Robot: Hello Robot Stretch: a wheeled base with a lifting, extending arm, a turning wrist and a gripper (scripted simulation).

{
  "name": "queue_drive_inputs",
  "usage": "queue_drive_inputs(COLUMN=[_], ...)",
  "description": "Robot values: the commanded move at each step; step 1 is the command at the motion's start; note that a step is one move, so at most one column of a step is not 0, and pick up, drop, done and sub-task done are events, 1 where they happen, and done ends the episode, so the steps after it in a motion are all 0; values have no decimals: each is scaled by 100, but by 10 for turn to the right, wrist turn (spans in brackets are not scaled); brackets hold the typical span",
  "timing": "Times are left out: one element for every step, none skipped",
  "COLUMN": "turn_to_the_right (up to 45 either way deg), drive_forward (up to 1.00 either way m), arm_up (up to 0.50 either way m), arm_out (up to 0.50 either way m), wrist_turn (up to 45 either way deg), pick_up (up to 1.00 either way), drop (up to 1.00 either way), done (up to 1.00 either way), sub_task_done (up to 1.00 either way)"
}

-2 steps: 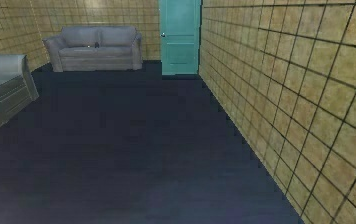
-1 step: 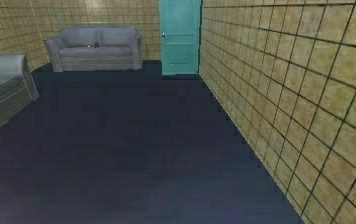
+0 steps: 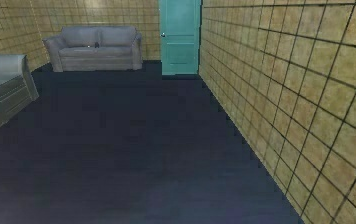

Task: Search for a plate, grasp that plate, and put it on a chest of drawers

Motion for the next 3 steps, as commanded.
queue_drive_inputs(turn_to_the_right=[0,0,0], drive_forward=[0,0,0], arm_up=[0,-30,0], arm_out=[0,0,0], wrist_turn=[180,0,0], pick_up=[0,0,100], drop=[0,0,0], done=[0,0,0], sub_task_done=[0,0,0])
